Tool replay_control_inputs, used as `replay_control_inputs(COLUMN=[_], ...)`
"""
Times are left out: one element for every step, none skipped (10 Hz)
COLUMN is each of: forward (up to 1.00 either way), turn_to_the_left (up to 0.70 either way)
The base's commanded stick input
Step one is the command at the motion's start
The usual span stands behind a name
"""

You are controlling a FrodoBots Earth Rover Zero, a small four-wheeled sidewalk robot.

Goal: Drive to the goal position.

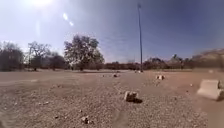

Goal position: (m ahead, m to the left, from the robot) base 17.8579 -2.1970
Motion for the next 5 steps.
replay_control_inputs(forward=[0.5, 0.5, 0.5, 0.5, 0.5], turn_to_the_left=[0.0, 0.0, 0.0, 0.0, 0.0])
